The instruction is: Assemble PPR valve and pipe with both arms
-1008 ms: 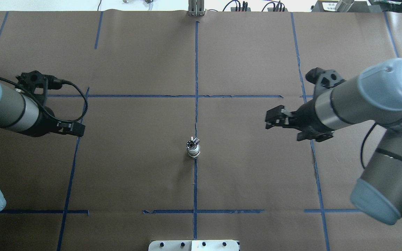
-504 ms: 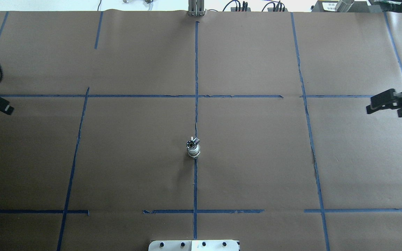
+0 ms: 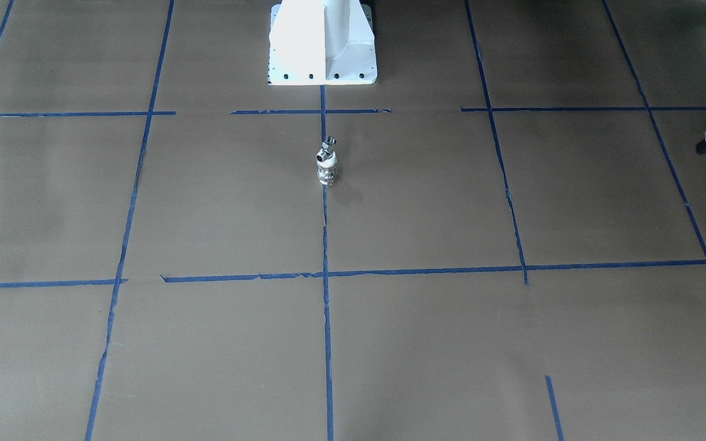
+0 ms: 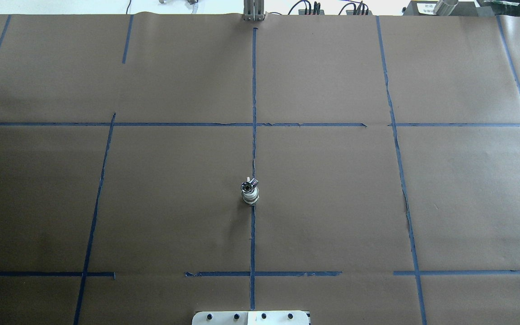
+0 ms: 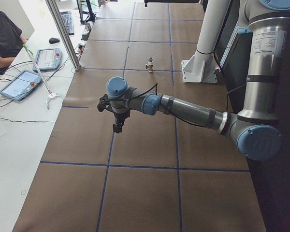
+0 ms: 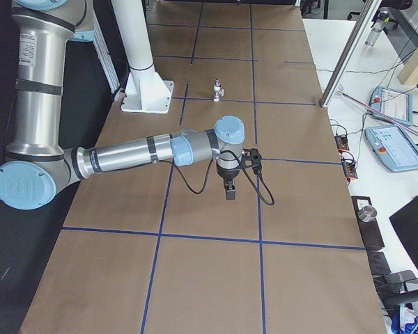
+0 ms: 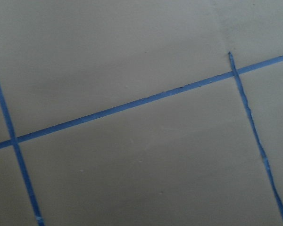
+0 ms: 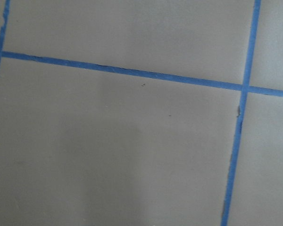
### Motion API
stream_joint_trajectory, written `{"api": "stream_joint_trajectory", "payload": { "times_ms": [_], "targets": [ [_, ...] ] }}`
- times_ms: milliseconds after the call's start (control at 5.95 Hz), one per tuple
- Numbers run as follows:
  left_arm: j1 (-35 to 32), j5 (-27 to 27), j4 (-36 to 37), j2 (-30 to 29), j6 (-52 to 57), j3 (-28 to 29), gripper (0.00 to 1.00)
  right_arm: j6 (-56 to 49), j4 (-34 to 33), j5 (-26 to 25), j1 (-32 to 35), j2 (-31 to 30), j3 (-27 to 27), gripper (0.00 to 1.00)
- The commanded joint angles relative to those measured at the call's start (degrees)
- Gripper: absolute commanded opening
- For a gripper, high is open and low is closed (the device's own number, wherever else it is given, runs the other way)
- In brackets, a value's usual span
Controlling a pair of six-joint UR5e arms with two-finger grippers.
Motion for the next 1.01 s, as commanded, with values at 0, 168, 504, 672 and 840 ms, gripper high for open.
{"api": "stream_joint_trajectory", "payload": {
  "times_ms": [0,168,504,672,840],
  "targets": [
    [-2.3,-0.3,0.1,2.4,0.4,2.4,1.00,-9.9,-3.0,0.5,4.8,-0.1,-2.8,1.00],
    [-2.5,1.5,-0.2,2.7,0.6,2.6,1.00,-12.0,-4.8,0.6,5.1,0.2,-3.0,1.00],
    [-3.2,4.2,0.2,3.2,0.7,0.1,1.00,-12.0,-4.6,0.7,5.2,0.1,-2.8,1.00],
    [-3.2,4.1,-0.4,3.9,0.8,-0.7,1.00,-12.0,-4.3,0.9,5.2,-0.3,-2.9,1.00],
    [-3.2,4.3,-0.2,3.9,0.8,-1.0,1.00,-11.9,-4.1,2.8,5.2,-0.5,-2.9,1.00]
  ]
}}
